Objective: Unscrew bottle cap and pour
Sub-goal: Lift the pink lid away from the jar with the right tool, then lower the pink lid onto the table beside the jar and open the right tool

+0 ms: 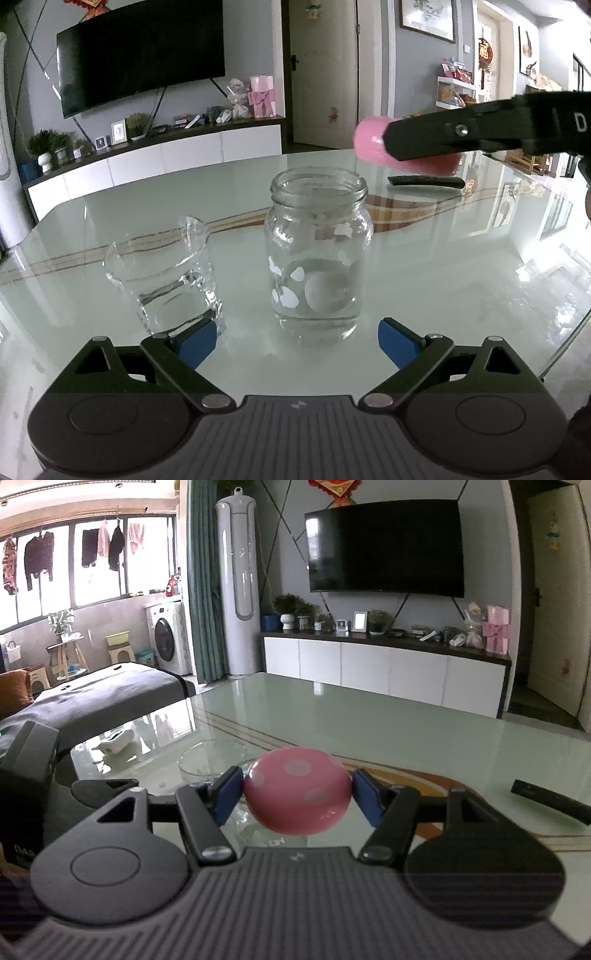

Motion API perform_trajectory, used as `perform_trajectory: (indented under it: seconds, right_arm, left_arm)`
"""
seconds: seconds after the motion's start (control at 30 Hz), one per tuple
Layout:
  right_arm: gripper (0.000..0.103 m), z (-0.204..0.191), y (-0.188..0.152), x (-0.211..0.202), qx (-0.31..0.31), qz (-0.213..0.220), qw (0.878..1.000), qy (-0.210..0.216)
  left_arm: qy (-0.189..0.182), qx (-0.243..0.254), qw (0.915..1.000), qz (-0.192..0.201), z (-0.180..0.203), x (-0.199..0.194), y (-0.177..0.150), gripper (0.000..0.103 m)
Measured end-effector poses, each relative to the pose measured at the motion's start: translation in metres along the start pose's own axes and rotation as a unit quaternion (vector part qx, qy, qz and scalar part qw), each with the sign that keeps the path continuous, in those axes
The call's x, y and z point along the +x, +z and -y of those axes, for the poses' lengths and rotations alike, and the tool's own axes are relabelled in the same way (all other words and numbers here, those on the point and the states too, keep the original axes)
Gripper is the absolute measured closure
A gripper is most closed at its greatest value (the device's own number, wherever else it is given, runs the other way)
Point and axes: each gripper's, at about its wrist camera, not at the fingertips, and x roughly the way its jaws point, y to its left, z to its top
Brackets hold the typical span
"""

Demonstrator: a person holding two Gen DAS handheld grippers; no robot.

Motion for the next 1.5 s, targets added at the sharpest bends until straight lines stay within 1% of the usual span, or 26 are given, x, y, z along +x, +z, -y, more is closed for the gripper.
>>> perform_trajectory:
  seconds: [0.23,0.43,0.73,0.97,1.27,1.5]
  right_arm:
    - [0.038,0.006,-0.009,-0.006,0.017,-0.003,1.000,-0.026]
    - [0.038,0.015,-0.021,-0.003,0.032,-0.022,0.998,-0.050]
    - [0.038,0.014,-0.036,0.001,0.051,-0.034,0.996,-0.066]
    - [0.038,0.016,-0.045,0.002,0.064,-0.037,0.995,-0.070]
    - [0.038,0.017,-0.061,0.012,0.079,-0.056,0.991,-0.096]
    - [0.038,0.019,-0.069,0.021,0.090,-0.064,0.988,-0.105]
  left_arm:
    - [0.001,-0.017,0.9998,-0.004,-0.008,0.003,0.001,0.007]
    - [0.003,-0.023,0.9997,-0.007,-0.009,0.002,-0.001,0.007]
    - [0.009,-0.027,0.9996,-0.009,-0.006,0.001,-0.002,0.007]
    - [0.011,-0.032,0.9993,-0.012,-0.007,0.002,-0.002,0.007]
    - [0.017,-0.035,0.9991,-0.015,-0.010,0.005,-0.002,0.007]
    - [0.020,-0.037,0.9990,-0.017,-0.011,0.004,-0.001,0.007]
